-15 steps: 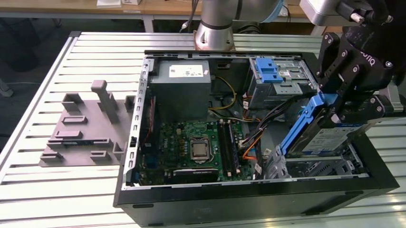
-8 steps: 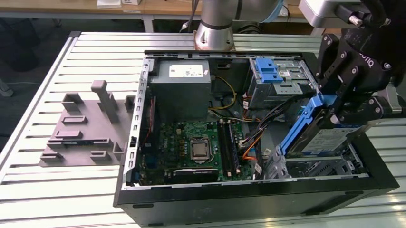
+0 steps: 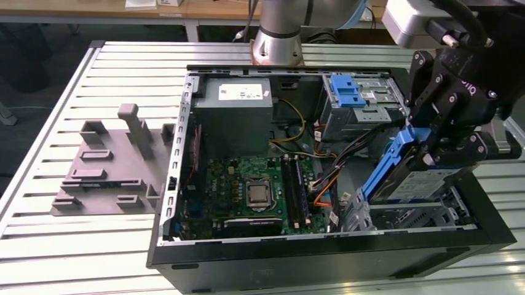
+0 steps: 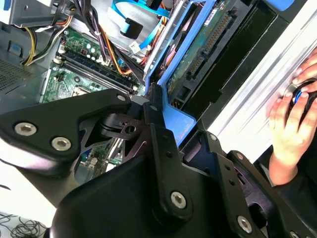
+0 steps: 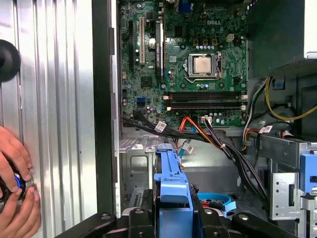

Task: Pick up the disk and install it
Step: 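Insert the disk into the insertion slot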

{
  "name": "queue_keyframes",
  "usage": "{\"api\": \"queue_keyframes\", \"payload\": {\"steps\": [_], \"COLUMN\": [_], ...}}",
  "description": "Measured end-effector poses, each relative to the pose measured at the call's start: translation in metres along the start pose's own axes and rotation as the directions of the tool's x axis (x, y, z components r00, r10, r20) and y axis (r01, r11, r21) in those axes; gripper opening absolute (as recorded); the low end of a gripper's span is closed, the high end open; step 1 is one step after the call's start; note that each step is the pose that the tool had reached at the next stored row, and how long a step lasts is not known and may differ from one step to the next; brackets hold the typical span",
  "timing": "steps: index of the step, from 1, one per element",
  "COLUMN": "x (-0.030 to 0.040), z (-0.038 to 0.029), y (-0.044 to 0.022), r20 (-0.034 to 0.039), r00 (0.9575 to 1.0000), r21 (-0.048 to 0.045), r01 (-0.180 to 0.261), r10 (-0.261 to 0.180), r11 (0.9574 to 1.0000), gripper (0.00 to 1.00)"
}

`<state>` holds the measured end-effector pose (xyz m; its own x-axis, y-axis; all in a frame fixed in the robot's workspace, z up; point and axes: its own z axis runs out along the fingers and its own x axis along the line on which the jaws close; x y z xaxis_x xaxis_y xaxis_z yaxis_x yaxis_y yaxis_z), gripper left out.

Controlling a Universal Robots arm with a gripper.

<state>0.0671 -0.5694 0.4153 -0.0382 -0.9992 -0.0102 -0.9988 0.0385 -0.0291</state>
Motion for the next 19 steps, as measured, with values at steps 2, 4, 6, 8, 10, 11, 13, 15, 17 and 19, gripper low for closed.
{"api": "queue_keyframes", "payload": {"steps": [2,4,6,8,10,11,13,15,17,19], "x": [0.0,0.0,0.0001,0.0001,0.0001,0.0001,0.0001,0.0001,0.0001,0.0001], "z": [0.0016,0.003,0.0043,0.0057,0.0071,0.0078,0.009,0.01,0.0111,0.012], "y": [0.0001,0.0001,0.0001,0.0002,0.0002,0.0002,0.0003,0.0003,0.0003,0.0004], "r20": [-0.0001,-0.0001,-0.0002,-0.0002,-0.0001,-0.0001,-0.0001,-0.0001,-0.0001,-0.0001], "r00": [1.0,1.0,1.0,1.0,1.0,1.0,1.0,1.0,1.0,1.0], "r21": [-0.0001,-0.0001,-0.0002,-0.0001,-0.0002,-0.0002,-0.0001,-0.0002,-0.0001,-0.0001], "r01": [0.0,0.0,0.0,0.0,0.0,0.0,0.0,0.0,0.0,0.0], "r10": [0.0,0.0,0.0,0.0,0.0,0.0,0.0,0.0,0.0,0.0], "r11": [1.0,1.0,1.0,1.0,1.0,1.0,1.0,1.0,1.0,1.0], "gripper": [0.36,0.36,0.36,0.36,0.36,0.36,0.36,0.36,0.36,0.36]}}
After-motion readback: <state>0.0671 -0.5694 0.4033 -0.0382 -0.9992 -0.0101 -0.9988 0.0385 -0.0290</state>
